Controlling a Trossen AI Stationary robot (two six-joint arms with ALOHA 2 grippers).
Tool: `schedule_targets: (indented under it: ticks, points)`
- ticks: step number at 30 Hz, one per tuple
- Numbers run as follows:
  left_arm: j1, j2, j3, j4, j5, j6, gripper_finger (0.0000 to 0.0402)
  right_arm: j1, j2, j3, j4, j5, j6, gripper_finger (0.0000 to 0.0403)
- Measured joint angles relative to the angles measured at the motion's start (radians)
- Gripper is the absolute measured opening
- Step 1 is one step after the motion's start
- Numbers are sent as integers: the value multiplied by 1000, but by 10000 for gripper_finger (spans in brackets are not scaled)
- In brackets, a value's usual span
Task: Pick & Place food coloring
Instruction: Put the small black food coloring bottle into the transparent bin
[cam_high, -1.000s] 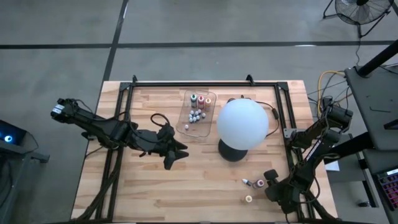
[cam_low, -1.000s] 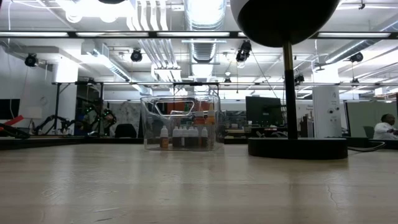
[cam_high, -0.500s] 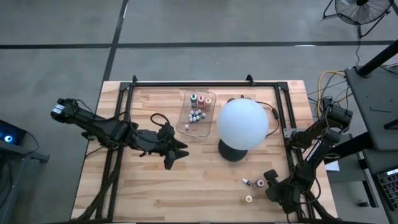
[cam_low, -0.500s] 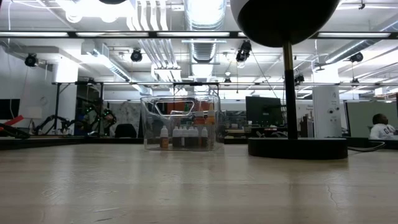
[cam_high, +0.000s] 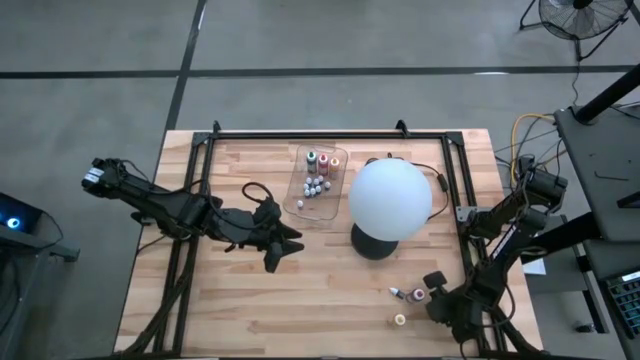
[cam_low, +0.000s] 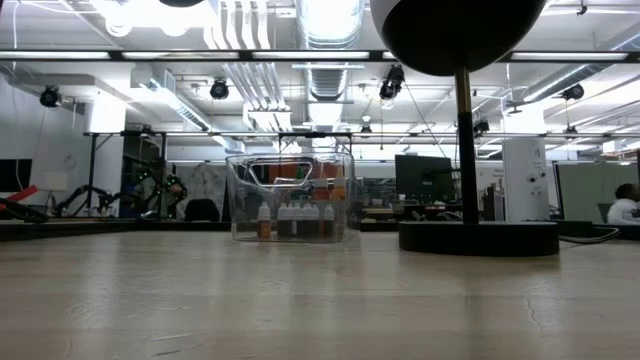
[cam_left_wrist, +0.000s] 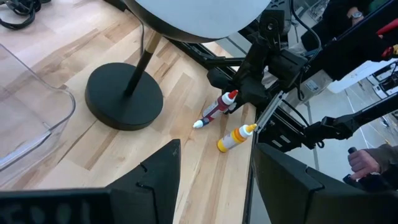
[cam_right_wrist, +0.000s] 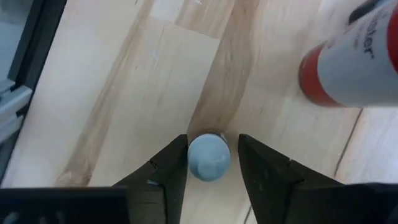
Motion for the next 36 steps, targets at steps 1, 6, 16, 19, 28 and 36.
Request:
schedule_targets:
  ticks: [1,6,16,19,28,36]
  points:
    - [0,0,0,0,0,0,170,0,0,0,-1,-10,17,129]
    - [0,0,0,0,0,-6,170,1,-1,-4,1,-17,200,124]
    - [2,0,0,0,0,32,170,9,1,17,37,59,463,123]
    - [2,0,0,0,0,33,170,-7,7,17,34,164,512,118]
    - [2,0,0,1,37,28,170,-34,30,15,31,198,630,120]
    - [2,0,0,0,57,52,170,-34,29,15,24,201,635,151]
